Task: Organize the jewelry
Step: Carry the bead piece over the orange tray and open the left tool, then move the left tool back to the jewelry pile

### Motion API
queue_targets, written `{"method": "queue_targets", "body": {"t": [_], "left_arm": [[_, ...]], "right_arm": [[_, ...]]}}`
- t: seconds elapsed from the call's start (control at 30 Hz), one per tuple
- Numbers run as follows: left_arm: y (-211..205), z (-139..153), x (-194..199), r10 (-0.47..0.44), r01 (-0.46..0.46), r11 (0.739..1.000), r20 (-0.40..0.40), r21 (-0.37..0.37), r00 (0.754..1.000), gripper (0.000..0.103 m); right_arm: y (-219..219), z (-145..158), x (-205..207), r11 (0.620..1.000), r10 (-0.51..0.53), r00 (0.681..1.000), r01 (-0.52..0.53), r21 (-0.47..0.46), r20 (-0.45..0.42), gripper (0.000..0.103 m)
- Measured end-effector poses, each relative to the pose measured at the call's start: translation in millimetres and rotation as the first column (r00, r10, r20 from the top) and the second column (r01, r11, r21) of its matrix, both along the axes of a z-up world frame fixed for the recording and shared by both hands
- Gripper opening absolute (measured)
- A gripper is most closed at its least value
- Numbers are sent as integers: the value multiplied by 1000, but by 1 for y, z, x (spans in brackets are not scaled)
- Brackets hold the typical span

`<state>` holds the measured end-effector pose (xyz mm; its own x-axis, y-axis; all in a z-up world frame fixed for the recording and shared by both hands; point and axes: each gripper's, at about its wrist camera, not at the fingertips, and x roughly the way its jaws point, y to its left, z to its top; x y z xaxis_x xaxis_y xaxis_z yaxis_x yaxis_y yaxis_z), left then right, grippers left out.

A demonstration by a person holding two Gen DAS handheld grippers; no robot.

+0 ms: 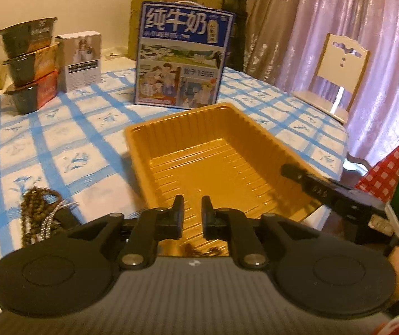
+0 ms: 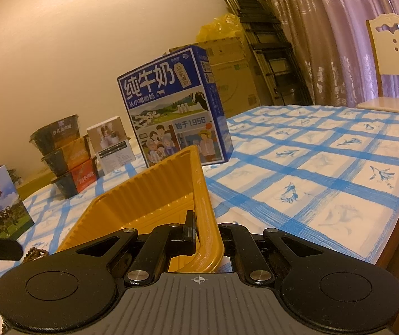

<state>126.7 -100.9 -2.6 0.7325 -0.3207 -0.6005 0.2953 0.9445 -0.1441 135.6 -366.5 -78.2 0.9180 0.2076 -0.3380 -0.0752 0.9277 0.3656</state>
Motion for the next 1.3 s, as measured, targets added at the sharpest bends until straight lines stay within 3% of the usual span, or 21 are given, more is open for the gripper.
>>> {"method": "queue_targets", "body": {"t": [0.1,0.43,0.83,0.97,1.3], "left_arm": [[13,-6,0,38,-38,999,-3,35,999,19],[39,-45,23,114,-102,978,-59,182,992,19],[33,-76,62,144,-116,963,-103,244,984,18],[32,-83,67,144,-111,961,-117,253,983,11],[23,-82,56,115,-96,949,-47,299,992,4]], "right_arm": [[-2,0,0,1000,-17,1000,17,-6,5,6],[-11,-3,1,997,-72,997,72,-8,1,6],[-10,-6,3,997,-71,997,71,-9,-5,6],[-10,-6,4,998,-69,998,69,-8,-6,6],[-9,-10,6,998,-67,998,67,-9,-10,6]]}}
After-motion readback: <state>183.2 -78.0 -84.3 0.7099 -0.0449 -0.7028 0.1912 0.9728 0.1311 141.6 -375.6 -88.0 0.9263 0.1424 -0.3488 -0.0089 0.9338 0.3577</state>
